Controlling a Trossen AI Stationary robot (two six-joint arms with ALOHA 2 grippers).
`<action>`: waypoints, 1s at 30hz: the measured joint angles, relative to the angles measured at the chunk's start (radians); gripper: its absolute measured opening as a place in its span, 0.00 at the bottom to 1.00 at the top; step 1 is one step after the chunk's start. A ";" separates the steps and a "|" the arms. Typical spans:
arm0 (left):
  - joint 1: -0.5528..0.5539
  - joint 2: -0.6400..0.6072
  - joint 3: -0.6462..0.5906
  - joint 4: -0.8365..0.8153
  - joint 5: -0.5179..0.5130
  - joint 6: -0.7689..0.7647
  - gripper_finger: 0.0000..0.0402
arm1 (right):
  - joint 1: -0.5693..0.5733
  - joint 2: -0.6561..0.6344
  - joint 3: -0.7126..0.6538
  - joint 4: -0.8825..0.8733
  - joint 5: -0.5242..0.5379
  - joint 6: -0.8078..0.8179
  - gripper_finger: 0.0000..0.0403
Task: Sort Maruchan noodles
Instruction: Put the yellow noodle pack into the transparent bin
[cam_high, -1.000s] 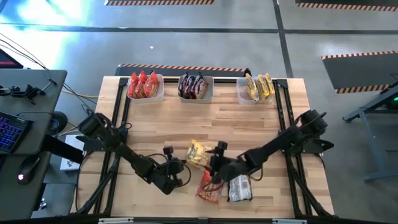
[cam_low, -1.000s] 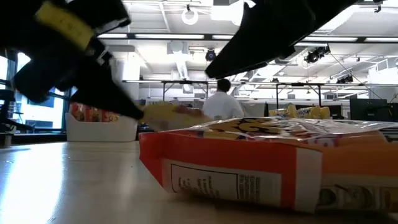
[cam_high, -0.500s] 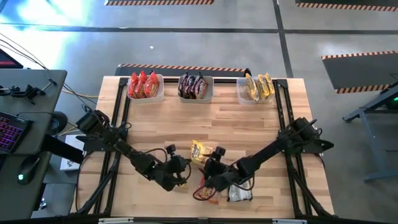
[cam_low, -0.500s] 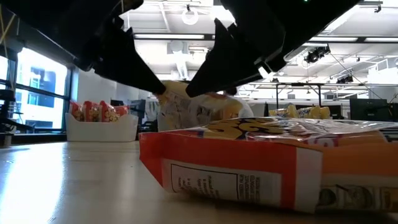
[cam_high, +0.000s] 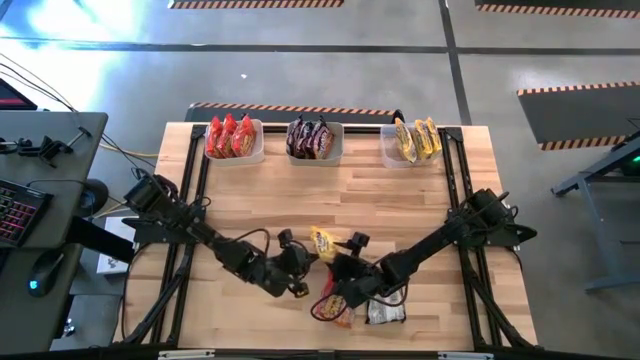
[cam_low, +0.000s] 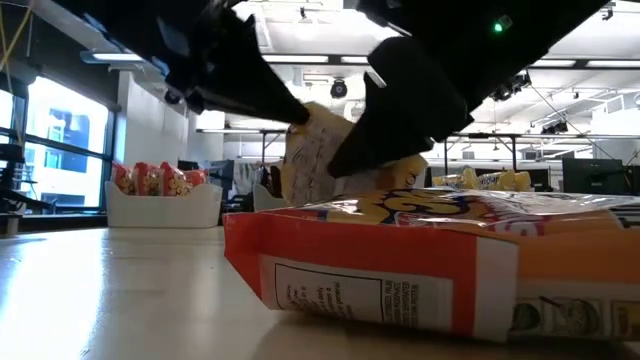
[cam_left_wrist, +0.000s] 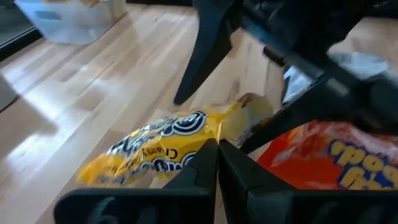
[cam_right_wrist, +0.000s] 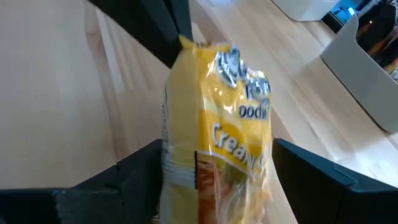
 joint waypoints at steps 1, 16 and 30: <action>0.004 0.000 0.000 0.015 0.008 0.009 0.00 | 0.000 0.000 0.000 -0.009 0.000 0.006 0.68; 0.020 -0.001 0.000 0.078 0.113 0.123 0.01 | -0.004 0.000 0.000 -0.039 0.003 -0.039 0.31; -0.102 -0.158 -0.088 -0.041 -0.016 0.208 0.22 | -0.004 0.000 -0.007 -0.061 0.023 -0.081 0.26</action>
